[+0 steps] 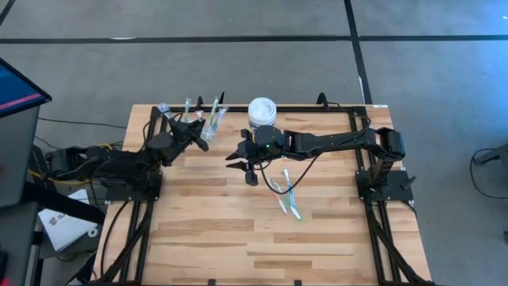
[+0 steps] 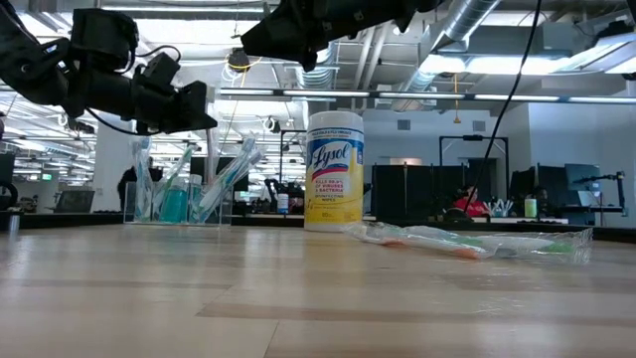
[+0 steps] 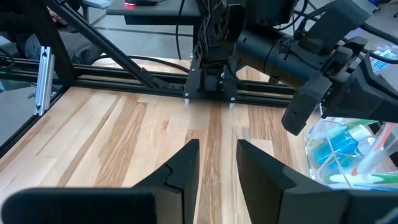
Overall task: Pick & Place toothbrushing station
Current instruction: Put the orange toothbrush into the transparent organizer
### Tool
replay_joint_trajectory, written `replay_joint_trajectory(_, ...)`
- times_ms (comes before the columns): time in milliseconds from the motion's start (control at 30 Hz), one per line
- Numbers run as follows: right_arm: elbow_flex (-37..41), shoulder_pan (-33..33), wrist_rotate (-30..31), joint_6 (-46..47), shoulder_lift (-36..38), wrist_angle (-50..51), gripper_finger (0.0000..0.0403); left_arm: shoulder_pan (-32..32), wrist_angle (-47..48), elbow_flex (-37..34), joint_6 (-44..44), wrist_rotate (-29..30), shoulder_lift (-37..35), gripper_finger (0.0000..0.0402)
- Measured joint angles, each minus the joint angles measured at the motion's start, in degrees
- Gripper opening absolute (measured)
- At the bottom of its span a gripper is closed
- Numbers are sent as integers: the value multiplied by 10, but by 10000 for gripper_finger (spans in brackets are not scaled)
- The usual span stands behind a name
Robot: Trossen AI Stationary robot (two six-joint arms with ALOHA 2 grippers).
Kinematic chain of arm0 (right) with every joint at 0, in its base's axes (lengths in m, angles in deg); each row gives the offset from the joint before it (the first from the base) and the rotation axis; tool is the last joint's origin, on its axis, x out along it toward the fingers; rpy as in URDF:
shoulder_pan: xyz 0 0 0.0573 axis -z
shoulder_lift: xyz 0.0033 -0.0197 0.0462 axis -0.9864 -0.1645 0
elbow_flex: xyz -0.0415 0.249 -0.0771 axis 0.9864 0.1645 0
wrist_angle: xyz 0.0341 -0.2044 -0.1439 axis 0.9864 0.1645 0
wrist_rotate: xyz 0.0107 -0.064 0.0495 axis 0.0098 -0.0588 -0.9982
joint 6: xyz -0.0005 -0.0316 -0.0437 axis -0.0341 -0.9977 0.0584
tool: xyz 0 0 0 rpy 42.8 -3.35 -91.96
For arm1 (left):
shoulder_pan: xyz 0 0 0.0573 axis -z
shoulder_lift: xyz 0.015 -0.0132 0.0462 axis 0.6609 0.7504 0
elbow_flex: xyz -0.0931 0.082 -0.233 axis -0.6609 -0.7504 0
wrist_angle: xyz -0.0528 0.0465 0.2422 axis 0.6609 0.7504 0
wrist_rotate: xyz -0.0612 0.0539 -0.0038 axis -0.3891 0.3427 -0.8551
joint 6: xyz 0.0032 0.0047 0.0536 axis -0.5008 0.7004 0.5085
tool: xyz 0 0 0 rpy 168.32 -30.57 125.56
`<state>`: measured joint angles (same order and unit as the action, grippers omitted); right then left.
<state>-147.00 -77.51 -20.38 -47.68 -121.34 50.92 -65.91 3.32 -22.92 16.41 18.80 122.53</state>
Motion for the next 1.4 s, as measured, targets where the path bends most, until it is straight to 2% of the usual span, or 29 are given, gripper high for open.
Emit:
replay_joint_trajectory(200,0,0,0,0,0,0,98,0,41,0,-16,0,0,22)
replay_joint_trajectory(733,0,0,0,0,0,7,98,0,75,0,-41,1,2,22)
replay_joint_trajectory(1400,0,0,0,0,0,6,98,0,71,0,-75,5,79,27)
